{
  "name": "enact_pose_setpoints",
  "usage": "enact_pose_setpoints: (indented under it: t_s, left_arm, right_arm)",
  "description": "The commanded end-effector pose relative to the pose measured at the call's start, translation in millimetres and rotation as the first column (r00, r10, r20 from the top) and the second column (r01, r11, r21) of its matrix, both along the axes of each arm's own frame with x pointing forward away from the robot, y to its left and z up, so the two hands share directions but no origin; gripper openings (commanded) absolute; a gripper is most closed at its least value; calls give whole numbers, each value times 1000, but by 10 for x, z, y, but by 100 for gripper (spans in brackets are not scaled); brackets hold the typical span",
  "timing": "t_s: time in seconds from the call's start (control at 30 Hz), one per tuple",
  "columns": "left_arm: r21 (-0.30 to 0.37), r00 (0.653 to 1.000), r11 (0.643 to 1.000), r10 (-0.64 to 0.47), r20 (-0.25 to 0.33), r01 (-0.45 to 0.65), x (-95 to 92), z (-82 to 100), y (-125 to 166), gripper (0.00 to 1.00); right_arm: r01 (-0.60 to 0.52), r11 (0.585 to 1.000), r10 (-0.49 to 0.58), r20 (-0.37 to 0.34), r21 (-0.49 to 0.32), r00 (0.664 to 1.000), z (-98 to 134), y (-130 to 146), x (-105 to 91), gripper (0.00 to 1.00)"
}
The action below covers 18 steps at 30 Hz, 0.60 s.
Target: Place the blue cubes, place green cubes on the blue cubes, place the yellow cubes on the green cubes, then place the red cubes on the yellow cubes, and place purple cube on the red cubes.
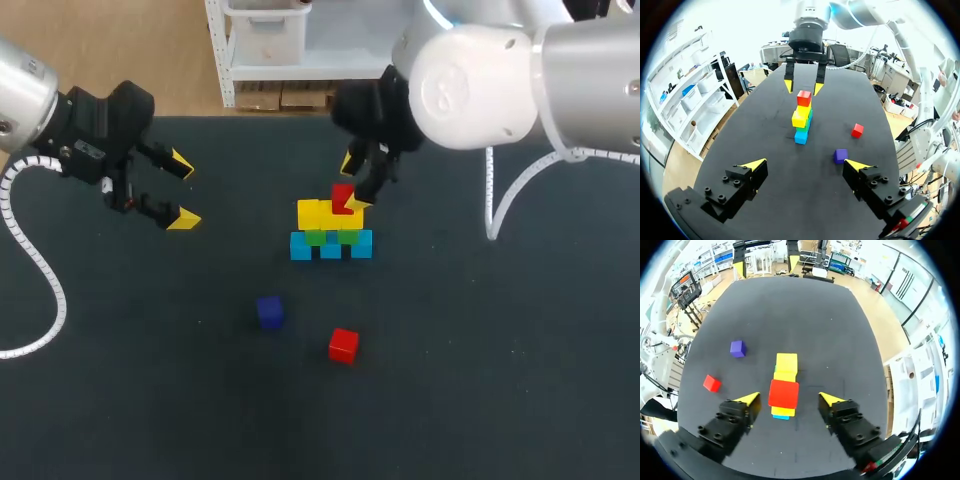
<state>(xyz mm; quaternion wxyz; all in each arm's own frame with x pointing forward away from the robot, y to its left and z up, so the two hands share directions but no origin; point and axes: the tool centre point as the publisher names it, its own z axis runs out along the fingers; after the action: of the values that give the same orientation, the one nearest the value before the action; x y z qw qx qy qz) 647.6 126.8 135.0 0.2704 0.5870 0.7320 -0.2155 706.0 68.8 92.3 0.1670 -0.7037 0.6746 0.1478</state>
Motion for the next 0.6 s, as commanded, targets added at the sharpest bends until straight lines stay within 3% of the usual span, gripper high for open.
enact_pose_setpoints:
  t_s: [0.03,0.23,0.6]
  left_arm:
    - [-6,1000,1000,-1,6,1,-19,-8,16,100]
    - [-6,1000,1000,-1,6,1,-19,-8,16,100]
    - [-6,1000,1000,-1,6,1,-19,-8,16,100]
  right_arm:
    - [11,1000,-12,30,24,999,116,-135,-117,100]
    - [49,995,-54,48,91,997,275,-433,-183,100]
    - [43,947,-45,0,319,999,345,-1093,-394,100]
